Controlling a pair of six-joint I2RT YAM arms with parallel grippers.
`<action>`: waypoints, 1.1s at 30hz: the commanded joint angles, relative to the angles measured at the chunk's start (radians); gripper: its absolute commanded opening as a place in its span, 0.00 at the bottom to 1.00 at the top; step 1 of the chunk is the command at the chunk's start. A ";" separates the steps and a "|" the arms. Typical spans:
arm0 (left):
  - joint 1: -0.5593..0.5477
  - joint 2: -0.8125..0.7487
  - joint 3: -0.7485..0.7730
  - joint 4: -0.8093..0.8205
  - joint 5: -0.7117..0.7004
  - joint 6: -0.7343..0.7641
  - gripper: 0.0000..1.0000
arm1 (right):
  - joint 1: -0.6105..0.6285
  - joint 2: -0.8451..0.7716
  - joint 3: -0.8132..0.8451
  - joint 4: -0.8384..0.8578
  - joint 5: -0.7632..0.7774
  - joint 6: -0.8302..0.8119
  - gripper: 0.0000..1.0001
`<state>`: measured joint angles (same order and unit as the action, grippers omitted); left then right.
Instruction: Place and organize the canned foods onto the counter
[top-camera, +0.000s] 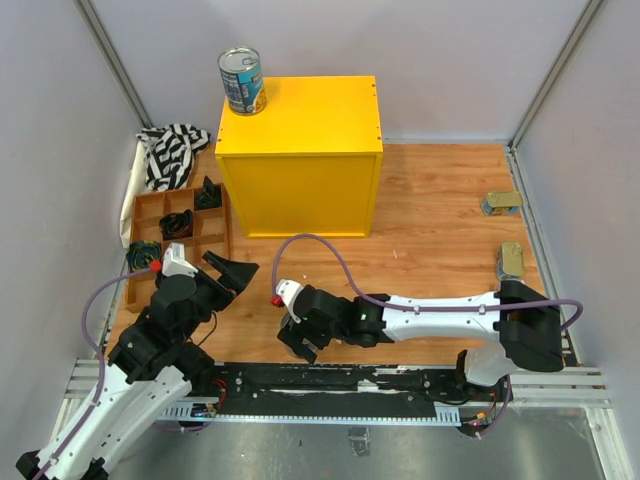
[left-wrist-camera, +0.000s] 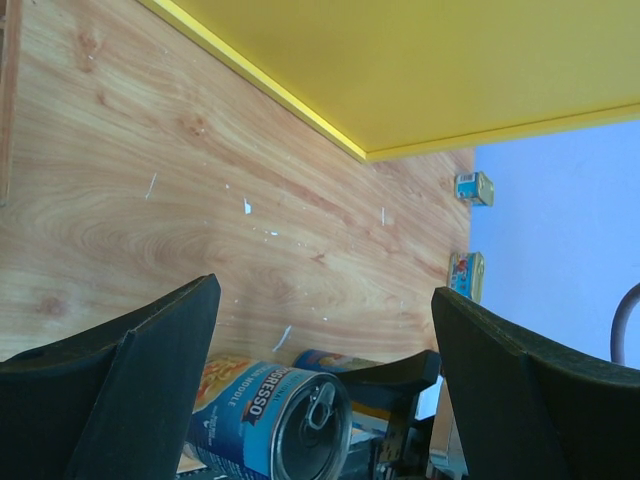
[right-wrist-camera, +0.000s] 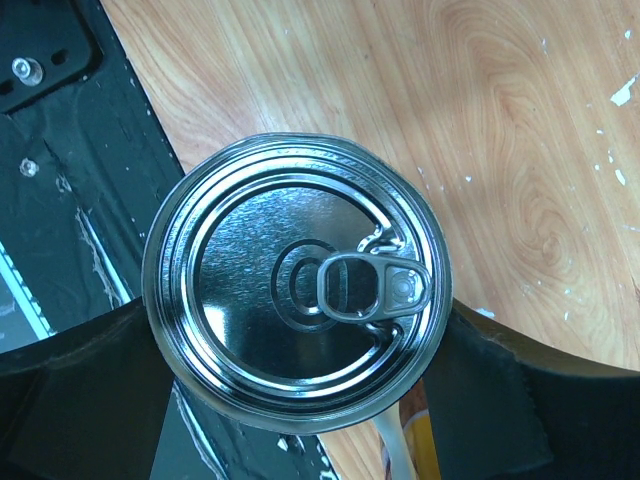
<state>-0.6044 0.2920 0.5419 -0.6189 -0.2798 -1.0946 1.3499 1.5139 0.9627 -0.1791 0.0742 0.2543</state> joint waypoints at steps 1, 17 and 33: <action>-0.006 -0.021 -0.013 -0.010 -0.043 -0.023 0.91 | -0.011 -0.090 0.061 0.003 0.039 -0.032 0.18; -0.006 -0.089 -0.014 -0.059 -0.081 -0.057 0.91 | -0.052 -0.080 0.505 -0.282 0.163 -0.167 0.14; -0.006 -0.097 -0.018 -0.070 -0.073 -0.066 0.91 | -0.210 0.197 1.250 -0.555 0.111 -0.316 0.13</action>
<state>-0.6044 0.2081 0.5362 -0.6861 -0.3386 -1.1496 1.1481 1.6657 2.0384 -0.7578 0.1841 0.0055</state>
